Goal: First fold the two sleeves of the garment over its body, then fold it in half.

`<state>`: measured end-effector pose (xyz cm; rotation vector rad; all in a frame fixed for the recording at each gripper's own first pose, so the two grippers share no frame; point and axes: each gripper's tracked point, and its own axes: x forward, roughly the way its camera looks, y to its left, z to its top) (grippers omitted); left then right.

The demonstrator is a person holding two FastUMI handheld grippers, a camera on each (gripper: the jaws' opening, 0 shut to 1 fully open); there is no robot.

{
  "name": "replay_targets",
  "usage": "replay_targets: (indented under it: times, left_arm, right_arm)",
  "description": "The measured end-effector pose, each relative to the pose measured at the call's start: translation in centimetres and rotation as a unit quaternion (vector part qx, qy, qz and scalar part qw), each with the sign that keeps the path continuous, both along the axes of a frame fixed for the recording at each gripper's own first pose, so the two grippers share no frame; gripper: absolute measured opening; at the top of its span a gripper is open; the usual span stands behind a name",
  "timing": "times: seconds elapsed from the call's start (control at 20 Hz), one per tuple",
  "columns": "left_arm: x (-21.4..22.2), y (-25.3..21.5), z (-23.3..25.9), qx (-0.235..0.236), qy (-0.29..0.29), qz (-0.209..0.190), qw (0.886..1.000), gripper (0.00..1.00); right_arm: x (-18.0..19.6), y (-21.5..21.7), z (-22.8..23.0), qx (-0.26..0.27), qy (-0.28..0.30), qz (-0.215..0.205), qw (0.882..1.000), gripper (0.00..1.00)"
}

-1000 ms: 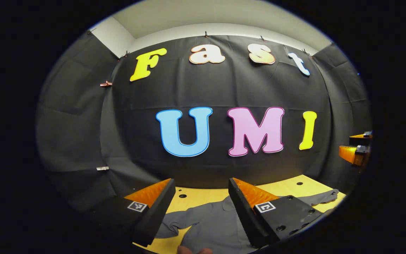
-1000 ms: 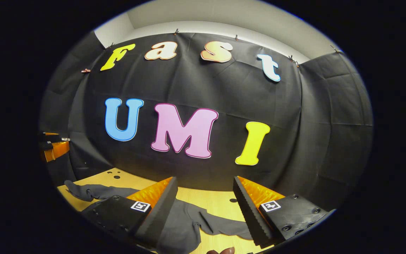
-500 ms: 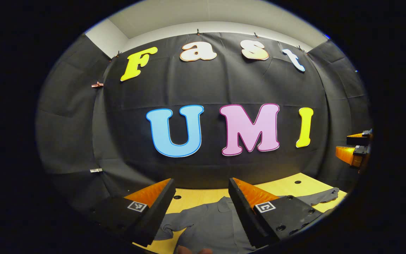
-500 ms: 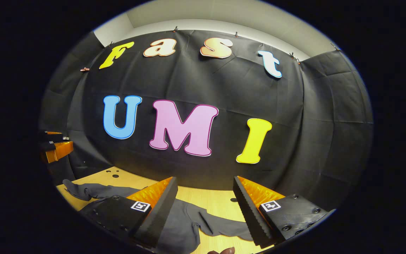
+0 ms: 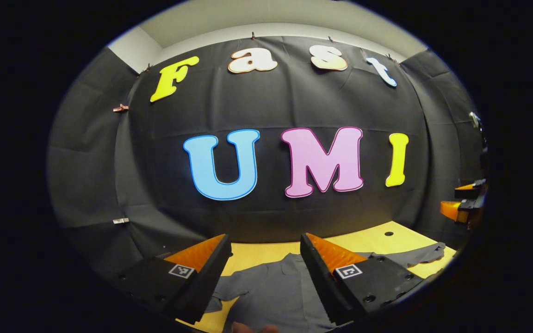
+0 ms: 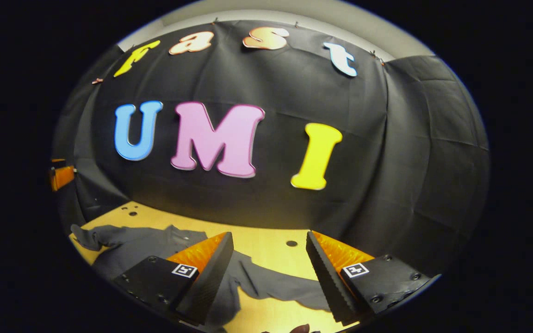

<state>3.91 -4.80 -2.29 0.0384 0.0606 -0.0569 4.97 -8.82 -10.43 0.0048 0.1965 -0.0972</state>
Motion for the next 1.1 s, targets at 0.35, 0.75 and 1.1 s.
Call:
replay_targets:
  times: [0.35,0.75,1.1]
  left_arm:
    - [0.3,-1.3,-1.3,0.007,0.023,-0.001,1.000,0.94]
    - [0.7,-1.8,-2.8,0.015,0.051,0.020,0.998,0.94]
    - [1.2,-2.6,-3.9,0.037,0.075,0.049,0.995,0.94]
  right_arm:
    - [1.6,-9.9,-13.0,0.027,0.116,-0.075,0.990,0.98]
    - [2.3,-15.6,-25.8,0.056,0.233,-0.127,0.962,0.98]
    - [2.2,-17.4,-33.1,0.095,0.303,-0.131,0.939,0.98]
